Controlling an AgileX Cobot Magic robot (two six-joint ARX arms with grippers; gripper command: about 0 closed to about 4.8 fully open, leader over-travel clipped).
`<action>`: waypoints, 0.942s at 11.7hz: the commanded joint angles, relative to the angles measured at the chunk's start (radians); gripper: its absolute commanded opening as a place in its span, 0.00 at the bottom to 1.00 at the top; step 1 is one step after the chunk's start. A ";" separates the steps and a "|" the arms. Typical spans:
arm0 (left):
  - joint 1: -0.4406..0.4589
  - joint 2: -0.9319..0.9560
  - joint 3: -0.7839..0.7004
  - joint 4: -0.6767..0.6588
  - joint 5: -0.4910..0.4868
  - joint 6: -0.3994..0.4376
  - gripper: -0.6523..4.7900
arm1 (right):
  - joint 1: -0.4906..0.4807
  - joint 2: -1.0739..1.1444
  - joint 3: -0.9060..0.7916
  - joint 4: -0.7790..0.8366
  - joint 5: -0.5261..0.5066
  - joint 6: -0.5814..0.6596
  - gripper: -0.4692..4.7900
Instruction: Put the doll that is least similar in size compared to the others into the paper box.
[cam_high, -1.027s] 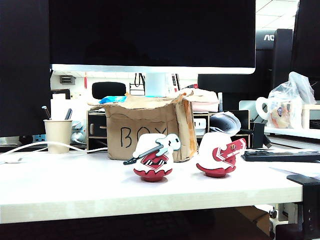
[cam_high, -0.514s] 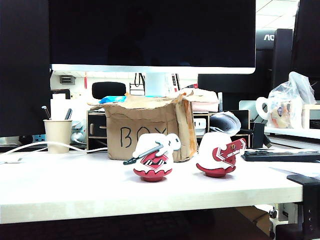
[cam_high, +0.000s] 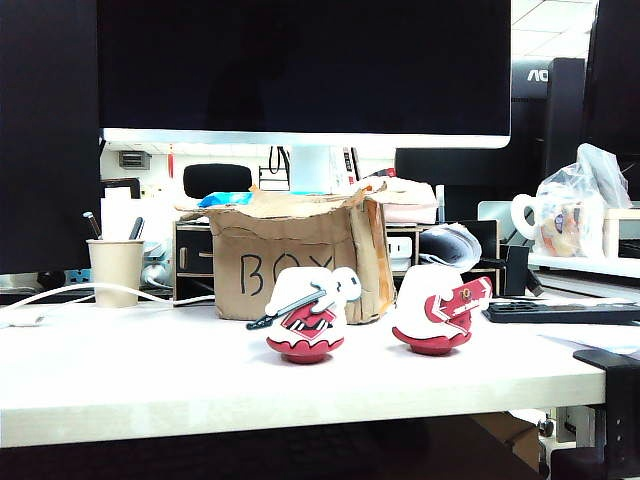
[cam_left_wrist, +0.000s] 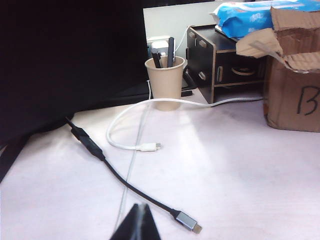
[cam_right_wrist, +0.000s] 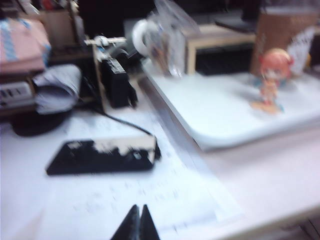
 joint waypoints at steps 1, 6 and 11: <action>0.001 0.000 0.002 0.008 0.001 0.003 0.11 | -0.014 -0.058 -0.035 -0.031 0.001 0.006 0.08; 0.001 0.000 0.002 0.008 0.001 0.003 0.11 | -0.012 -0.061 -0.052 0.025 0.003 0.007 0.08; 0.001 0.000 0.002 0.008 0.001 0.003 0.11 | 0.140 -0.061 -0.069 0.025 0.008 0.006 0.08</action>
